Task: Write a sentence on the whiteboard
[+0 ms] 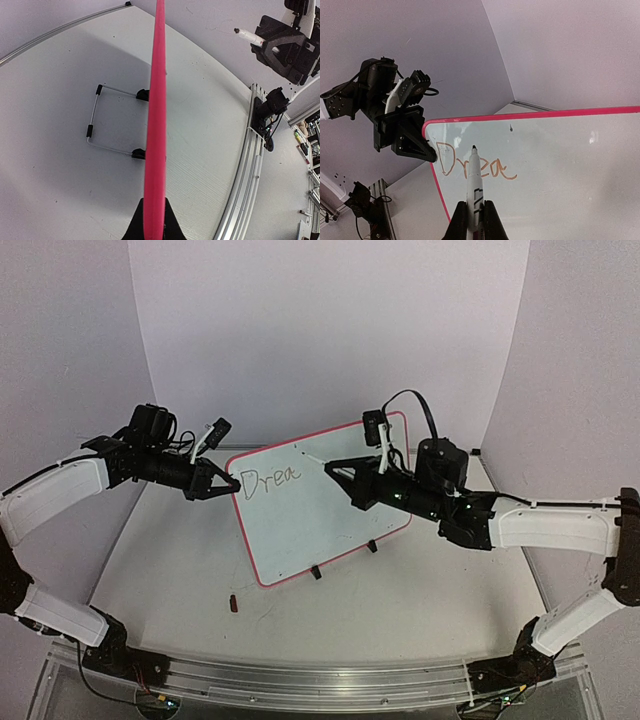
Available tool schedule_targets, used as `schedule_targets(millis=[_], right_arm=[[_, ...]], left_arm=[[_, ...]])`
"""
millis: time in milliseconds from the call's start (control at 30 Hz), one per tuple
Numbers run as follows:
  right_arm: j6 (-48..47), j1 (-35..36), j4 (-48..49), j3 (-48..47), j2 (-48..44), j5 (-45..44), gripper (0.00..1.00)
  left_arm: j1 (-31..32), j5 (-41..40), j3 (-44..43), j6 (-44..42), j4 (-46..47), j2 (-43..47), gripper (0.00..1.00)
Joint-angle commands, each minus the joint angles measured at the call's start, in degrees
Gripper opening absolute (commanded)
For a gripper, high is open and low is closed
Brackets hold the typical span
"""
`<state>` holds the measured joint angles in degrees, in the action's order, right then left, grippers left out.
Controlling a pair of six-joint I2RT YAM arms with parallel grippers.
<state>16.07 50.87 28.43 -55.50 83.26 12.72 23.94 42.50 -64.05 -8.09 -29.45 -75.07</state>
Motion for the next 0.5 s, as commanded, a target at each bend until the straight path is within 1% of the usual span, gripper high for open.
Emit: schedule_targets(millis=[0, 233, 467], right_arm=[[0.17, -2.78, 0.48, 0.59, -0.71, 10.32, 0.0], [2.22, -7.29, 0.45, 1.17, 0.45, 18.65, 0.0], [2.74, -8.49, 0.0, -0.2, 2.4, 18.22, 0.0]], left_arm=[[0.53, -0.67, -0.56, -1.49, -1.58, -0.68, 0.0], [0.53, -0.81, -0.55, -1.51, -1.73, -0.53, 0.0], [0.5, -1.03, -0.55, -1.57, -1.79, -0.38, 0.0]])
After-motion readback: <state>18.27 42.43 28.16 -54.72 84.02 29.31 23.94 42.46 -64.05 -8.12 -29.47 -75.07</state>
